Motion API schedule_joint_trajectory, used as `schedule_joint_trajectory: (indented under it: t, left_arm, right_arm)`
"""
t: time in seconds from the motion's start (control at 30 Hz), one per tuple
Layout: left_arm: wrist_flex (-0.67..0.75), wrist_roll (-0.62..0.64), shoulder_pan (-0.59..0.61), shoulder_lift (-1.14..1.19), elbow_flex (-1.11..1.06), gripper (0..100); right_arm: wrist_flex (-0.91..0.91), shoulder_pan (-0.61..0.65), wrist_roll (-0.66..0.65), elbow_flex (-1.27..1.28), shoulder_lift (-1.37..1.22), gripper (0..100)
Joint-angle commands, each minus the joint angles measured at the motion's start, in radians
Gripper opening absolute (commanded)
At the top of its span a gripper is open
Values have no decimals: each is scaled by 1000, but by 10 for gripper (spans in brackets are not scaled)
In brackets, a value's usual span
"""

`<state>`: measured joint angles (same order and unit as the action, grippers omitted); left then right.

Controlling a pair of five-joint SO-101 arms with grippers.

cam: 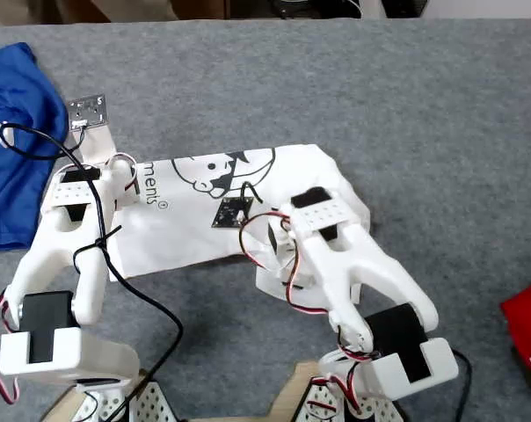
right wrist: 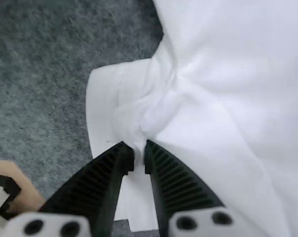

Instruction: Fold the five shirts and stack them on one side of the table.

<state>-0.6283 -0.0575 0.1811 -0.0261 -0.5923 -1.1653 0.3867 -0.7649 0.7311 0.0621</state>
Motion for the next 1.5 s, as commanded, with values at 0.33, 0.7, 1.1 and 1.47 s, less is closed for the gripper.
schedule_joint_trajectory:
  t: [0.33, 0.7, 1.1, 1.47]
  left_arm:
    - [35, 9, 12, -2, 51, 21]
    - [35, 9, 9, -2, 46, 21]
    - [34, 9, 9, -2, 46, 21]
    - [32, 9, 9, -2, 48, 21]
  right_arm:
    - [-195, -1, 9, -186, 39, 23]
    - [-118, 125, 64, -15, 134, 49]
    - [-112, 127, 66, 70, 133, 171]
    - [11, 122, 68, 163, 133, 214]
